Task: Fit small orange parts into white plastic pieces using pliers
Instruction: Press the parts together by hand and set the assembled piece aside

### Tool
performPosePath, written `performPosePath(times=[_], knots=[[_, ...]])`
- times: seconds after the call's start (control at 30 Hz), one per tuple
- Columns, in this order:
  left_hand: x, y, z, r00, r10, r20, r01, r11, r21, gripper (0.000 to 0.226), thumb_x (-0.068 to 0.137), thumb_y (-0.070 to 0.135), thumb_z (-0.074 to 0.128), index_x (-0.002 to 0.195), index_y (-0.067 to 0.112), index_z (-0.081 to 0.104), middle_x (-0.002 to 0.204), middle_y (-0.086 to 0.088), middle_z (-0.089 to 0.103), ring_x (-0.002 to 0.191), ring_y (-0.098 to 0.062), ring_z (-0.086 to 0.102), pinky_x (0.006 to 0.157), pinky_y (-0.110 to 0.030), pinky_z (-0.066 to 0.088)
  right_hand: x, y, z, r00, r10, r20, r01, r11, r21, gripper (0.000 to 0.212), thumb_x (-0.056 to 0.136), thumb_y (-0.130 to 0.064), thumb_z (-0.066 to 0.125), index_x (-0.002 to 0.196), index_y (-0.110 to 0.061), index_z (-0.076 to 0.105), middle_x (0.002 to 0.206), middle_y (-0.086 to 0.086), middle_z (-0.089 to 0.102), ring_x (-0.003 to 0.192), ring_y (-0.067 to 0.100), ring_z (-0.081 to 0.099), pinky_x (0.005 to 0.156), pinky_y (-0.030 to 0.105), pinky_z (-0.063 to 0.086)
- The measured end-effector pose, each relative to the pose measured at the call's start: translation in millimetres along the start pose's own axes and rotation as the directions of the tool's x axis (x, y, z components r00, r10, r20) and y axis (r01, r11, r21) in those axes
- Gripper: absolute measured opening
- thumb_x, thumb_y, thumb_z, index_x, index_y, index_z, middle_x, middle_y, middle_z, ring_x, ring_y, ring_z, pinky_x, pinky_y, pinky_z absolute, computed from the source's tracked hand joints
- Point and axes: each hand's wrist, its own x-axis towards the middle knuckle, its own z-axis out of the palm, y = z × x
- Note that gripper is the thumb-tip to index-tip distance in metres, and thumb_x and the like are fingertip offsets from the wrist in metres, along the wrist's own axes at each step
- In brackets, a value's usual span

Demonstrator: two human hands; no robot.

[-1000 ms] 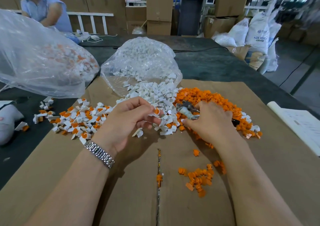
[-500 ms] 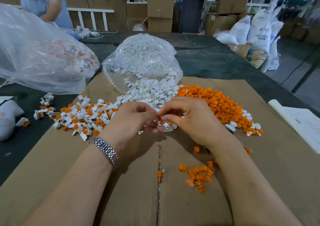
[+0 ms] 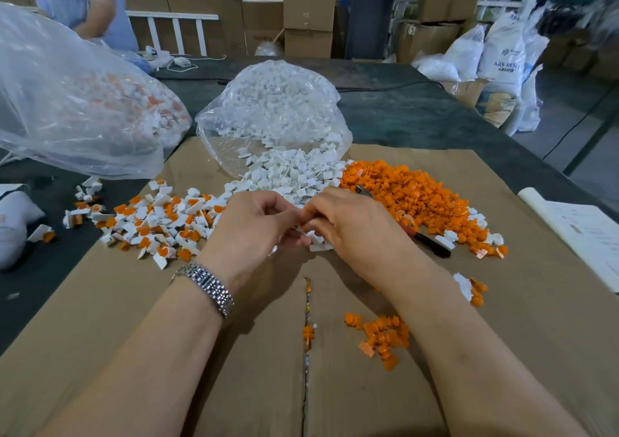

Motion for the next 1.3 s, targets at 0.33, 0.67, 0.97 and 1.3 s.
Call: performPosePath(times=[0.33, 0.67, 0.97, 1.3], knots=[[-0.6, 0.9, 0.8, 0.998, -0.059, -0.029, 0.057, 0.997, -0.058, 0.010, 0.093, 0.004, 0.070, 0.087, -0.004, 0.067, 0.078, -0.019, 0.076, 0.072, -0.028, 0.077, 0.064, -0.030, 0.064, -0.1, 1.5, 8.3, 0.998, 0.043, -0.051, -0.037, 0.995, 0.097, 0.006, 0.096, -0.015, 0.066, 0.102, -0.013, 0.068, 0.096, -0.001, 0.062, 0.089, 0.018, 0.059, 0.078, 0.039, 0.049], [1.3, 7.1, -2.4, 0.982, -0.185, 0.044, 0.186, 0.887, -0.423, 0.004, 0.090, 0.000, 0.070, 0.090, -0.003, 0.067, 0.085, -0.026, 0.075, 0.086, -0.034, 0.077, 0.067, -0.027, 0.063, -3.1, 9.9, -3.5, 0.969, 0.232, -0.079, -0.152, 0.821, 0.550, 0.020, 0.090, -0.002, 0.073, 0.103, -0.015, 0.066, 0.093, -0.003, 0.071, 0.088, 0.007, 0.069, 0.082, 0.023, 0.057], [0.7, 8.2, -5.2, 0.979, -0.169, 0.118, 0.206, 0.845, -0.494, 0.018, 0.077, 0.006, 0.073, 0.091, -0.004, 0.070, 0.096, -0.030, 0.074, 0.086, -0.031, 0.078, 0.063, -0.024, 0.061, -4.4, 14.2, -8.2, 0.982, 0.134, -0.132, -0.043, 0.842, 0.538, 0.017, 0.093, -0.007, 0.071, 0.106, -0.018, 0.074, 0.096, -0.007, 0.070, 0.094, 0.005, 0.067, 0.085, 0.018, 0.053], [-1.6, 7.7, -4.1, 0.973, -0.036, 0.230, 0.135, 0.893, -0.430, 0.027, 0.075, 0.001, 0.074, 0.099, -0.010, 0.074, 0.100, -0.028, 0.074, 0.088, -0.027, 0.076, 0.079, -0.026, 0.062, -5.8, 15.5, -14.0, 0.975, 0.072, -0.208, 0.034, 0.884, 0.466, 0.003, 0.093, -0.011, 0.071, 0.096, -0.012, 0.072, 0.092, -0.003, 0.067, 0.090, 0.013, 0.065, 0.082, 0.036, 0.055]])
